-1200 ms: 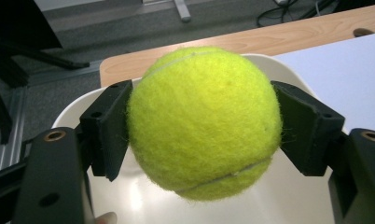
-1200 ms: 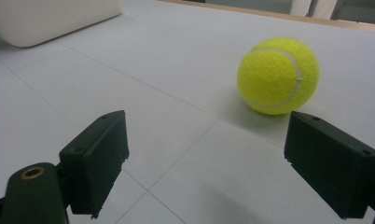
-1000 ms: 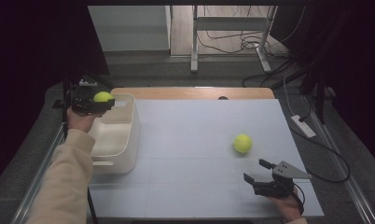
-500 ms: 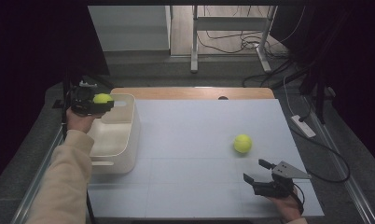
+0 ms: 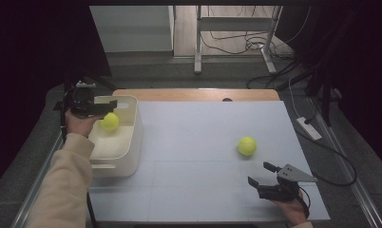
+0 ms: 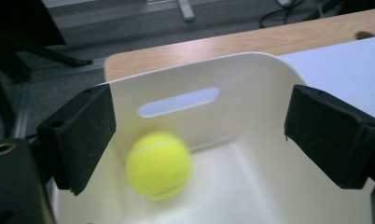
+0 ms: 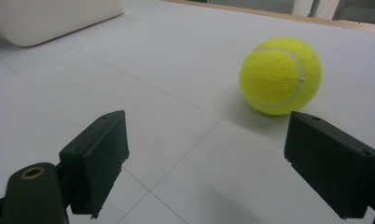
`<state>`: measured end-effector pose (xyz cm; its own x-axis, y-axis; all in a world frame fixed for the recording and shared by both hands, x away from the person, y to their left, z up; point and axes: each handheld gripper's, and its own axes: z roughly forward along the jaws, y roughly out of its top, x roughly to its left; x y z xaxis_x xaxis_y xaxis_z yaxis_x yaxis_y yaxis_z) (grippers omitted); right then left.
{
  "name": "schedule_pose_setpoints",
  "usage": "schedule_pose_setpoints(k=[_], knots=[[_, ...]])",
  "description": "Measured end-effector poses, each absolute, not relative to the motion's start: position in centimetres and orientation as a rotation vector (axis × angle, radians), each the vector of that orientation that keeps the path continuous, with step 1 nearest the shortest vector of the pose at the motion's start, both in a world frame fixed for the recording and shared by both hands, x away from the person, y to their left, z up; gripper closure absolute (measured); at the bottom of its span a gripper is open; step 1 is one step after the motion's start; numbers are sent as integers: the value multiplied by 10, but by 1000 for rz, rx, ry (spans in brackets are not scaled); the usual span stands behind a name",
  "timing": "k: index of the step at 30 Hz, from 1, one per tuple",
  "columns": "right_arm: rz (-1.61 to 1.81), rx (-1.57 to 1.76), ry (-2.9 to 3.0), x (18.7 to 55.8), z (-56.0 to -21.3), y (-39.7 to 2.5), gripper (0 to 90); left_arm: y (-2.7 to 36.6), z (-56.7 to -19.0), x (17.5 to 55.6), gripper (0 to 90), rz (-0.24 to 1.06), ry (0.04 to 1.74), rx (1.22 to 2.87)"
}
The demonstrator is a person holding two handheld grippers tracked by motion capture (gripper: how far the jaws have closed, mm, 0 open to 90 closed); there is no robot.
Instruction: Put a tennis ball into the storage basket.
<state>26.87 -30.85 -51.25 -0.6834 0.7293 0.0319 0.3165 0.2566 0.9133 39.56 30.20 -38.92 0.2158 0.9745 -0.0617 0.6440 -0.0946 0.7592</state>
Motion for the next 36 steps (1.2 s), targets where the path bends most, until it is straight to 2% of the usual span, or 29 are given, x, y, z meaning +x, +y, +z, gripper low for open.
schedule_pose_setpoints(k=[18, 36], knots=[[1418, 964, 2128, 271, -512, -310, 135, 280, -376, 368, 74, 552, 1279, 1765], [1410, 959, 2124, 274, -512, -308, 135, 247, -374, 349, 65, 489, 1090, 1790]])
